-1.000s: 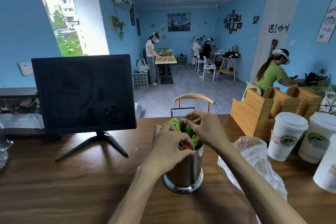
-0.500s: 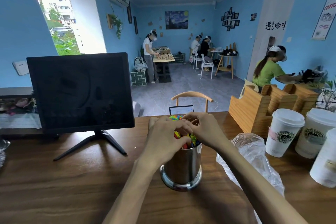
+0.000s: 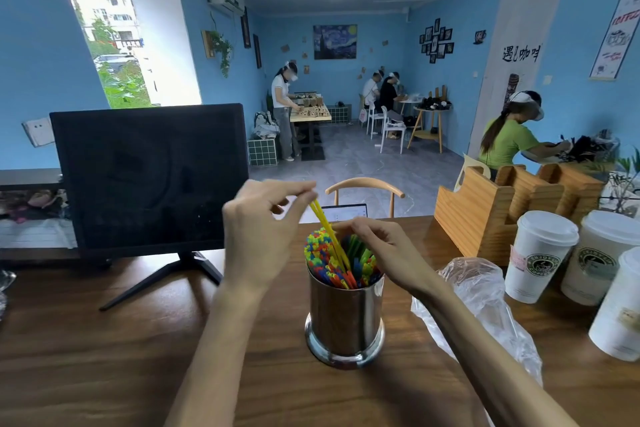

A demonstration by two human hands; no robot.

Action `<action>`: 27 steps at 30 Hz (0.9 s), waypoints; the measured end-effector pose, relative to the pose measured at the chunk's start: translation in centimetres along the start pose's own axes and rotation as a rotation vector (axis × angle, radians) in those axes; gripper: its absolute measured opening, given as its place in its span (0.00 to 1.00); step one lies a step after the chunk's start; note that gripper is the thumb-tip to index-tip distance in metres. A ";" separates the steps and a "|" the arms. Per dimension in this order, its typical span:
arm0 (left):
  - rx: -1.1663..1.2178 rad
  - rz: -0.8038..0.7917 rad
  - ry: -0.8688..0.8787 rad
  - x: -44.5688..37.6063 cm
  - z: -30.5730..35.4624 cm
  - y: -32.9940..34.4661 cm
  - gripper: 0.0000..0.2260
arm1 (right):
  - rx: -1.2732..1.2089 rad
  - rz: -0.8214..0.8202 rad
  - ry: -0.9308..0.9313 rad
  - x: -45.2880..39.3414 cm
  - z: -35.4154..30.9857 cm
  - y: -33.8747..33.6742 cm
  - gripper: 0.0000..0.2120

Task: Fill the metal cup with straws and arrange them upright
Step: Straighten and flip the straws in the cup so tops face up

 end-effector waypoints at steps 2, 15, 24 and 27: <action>0.020 0.088 -0.018 -0.8 0.2 -1.3 0.06 | -0.056 -0.009 -0.004 0.2 -0.4 0.1 0.13; 0.333 -0.125 -0.434 1.2 -3.0 -1.2 0.07 | -1.003 0.427 0.134 -2.0 -2.1 -4.7 0.03; 0.256 -0.405 -0.390 4.6 -3.3 3.3 0.09 | -0.496 0.669 -0.161 -2.8 -4.6 -6.9 0.16; 0.141 -0.375 -0.327 5.0 -4.1 3.2 0.07 | -0.143 0.737 -0.272 -2.6 -4.5 -6.9 0.16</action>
Point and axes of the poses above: each hand's wrist, its own x-axis away from the middle knuckle, its own y-axis out of the palm, z = x × y, the point moved 4 cm from there along -x, towards the middle knuckle, and after that the axes turned 5 degrees about x, right-handed, at the moved point
